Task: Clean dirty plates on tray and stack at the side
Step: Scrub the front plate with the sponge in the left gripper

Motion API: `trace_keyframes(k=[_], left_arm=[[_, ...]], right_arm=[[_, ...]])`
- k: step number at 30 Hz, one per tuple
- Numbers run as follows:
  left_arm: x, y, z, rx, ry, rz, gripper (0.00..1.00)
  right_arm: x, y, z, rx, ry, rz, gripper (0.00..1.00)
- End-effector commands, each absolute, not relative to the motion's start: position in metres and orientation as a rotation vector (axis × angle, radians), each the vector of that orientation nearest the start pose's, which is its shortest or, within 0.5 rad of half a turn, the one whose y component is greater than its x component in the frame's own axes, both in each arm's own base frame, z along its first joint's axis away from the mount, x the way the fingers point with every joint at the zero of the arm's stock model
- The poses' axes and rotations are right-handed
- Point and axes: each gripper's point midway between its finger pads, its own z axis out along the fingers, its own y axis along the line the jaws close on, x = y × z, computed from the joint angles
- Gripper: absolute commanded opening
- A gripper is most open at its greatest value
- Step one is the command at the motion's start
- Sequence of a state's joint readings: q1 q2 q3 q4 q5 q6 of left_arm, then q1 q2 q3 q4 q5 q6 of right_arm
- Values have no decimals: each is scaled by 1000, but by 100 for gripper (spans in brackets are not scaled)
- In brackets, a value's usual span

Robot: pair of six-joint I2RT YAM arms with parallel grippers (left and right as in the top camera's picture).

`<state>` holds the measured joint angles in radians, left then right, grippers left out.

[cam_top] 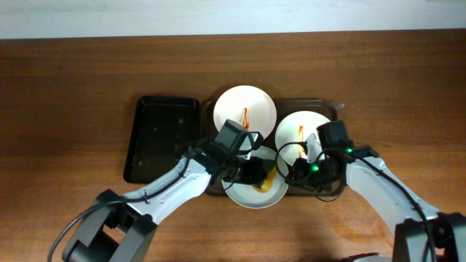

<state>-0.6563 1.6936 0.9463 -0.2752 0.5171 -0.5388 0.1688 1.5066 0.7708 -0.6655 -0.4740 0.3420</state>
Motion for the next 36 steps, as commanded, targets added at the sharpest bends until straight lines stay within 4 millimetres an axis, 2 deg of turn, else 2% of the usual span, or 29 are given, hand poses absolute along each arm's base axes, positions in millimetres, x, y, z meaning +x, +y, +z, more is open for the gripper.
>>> trace_keyframes(k=[1,3,5,9,14,17,22,26,29,31,36], left_arm=[[246,-315,61,308,2817,-1091,0],[242,-318,57,252,2853,-1094,0],[238,-320,50,196,2892,-1093,0],[234,-323,38,191,2926,-1082,0],[239,-329,41,207,2883,-1103,0],[242,-323,35,180,2894,-1025,0],[243,-321,33,163,2900,-1006,0],[251,-310,26,117,2895,-887,0],[270,-270,8,15,2873,-529,0],[278,-253,5,-17,2849,-405,0],[292,-240,8,0,2815,-366,0]], right_arm=[[246,131,27,206,3026,776,20],[246,131,24,208,3034,772,13],[247,131,23,207,3033,771,11],[247,131,23,207,3032,770,4],[248,131,23,206,3031,770,4],[248,131,23,206,3031,770,4],[247,131,23,206,3031,770,4],[247,131,23,206,3032,770,4],[247,131,23,206,3032,771,4],[247,131,23,206,3032,771,4],[247,131,23,206,3032,771,4]])
